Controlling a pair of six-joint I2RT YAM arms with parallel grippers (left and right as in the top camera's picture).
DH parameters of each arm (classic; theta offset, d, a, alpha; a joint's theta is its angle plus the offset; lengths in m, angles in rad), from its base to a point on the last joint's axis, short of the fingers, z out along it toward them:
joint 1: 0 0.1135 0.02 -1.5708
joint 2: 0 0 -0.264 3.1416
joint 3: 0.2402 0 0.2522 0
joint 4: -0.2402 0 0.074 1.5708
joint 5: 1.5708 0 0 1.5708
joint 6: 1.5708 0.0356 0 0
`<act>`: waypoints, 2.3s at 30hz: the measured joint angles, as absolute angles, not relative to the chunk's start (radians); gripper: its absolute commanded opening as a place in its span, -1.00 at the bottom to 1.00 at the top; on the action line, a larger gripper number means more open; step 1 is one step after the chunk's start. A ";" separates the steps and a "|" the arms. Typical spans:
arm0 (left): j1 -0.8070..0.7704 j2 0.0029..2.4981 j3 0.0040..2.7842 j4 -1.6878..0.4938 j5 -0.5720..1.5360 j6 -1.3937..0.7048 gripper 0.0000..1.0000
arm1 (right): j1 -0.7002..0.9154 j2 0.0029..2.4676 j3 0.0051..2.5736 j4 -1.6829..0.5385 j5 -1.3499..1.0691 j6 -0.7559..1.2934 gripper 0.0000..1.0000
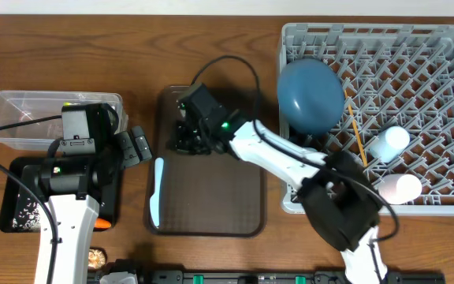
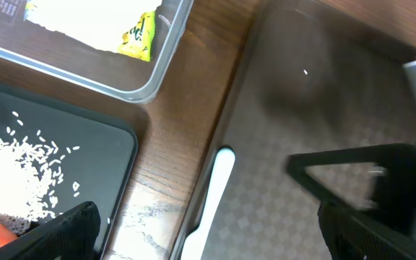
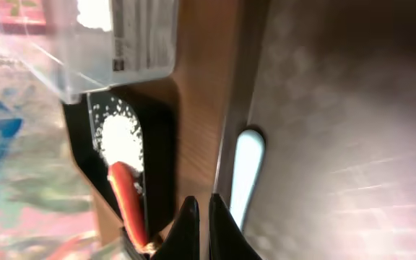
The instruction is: Sort waste into correct bins and load items into the dishwasher rack
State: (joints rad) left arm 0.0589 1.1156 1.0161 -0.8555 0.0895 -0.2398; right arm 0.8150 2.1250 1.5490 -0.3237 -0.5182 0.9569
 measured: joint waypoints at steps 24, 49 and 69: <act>0.059 1.116 1.016 -0.855 0.089 -0.240 0.96 | 0.923 2.312 1.547 -0.262 -0.659 1.161 -0.97; 0.059 1.116 1.016 -0.856 0.090 -0.240 0.96 | 0.661 2.167 1.547 -0.703 -0.684 0.416 -0.59; 0.059 1.116 1.016 -0.856 0.089 -0.240 0.96 | 0.947 2.022 1.559 -0.872 -0.080 0.584 -0.04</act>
